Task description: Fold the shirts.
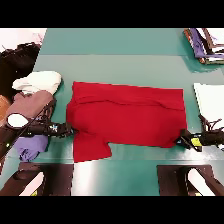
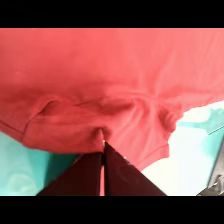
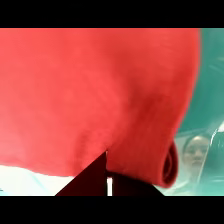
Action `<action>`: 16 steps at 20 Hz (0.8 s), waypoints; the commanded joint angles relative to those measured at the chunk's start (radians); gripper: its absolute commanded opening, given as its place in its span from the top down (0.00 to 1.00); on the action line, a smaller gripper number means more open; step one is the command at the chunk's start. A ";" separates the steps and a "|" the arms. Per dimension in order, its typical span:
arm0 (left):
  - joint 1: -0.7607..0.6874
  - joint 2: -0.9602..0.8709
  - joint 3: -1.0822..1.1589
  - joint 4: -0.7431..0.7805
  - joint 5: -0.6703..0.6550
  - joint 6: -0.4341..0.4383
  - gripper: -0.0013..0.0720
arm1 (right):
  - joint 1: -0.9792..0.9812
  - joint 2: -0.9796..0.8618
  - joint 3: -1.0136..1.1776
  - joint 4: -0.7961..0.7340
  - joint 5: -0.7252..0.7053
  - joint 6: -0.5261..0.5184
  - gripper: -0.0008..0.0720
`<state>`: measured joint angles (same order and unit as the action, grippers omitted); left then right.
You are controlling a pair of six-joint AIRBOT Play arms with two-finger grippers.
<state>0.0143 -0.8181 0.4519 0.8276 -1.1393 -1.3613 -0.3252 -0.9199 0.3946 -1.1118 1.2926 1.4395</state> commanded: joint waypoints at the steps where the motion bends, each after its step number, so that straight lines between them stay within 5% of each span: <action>1: 0.000 0.002 0.035 0.101 -0.076 -0.027 0.95 | 0.068 0.030 -0.002 -0.015 0.024 0.003 0.97; 10: 0.000 0.230 0.182 0.198 -0.271 -0.158 0.95 | 0.012 0.363 0.186 -0.139 0.271 0.061 0.97; 16: 0.000 0.094 0.344 0.196 -0.059 -0.120 0.95 | 0.121 0.173 0.391 -0.138 0.190 0.063 0.97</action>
<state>0.0139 -0.6621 0.7326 1.0199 -1.2922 -1.5002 -0.2592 -0.6605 0.6926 -1.2385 1.5269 1.4982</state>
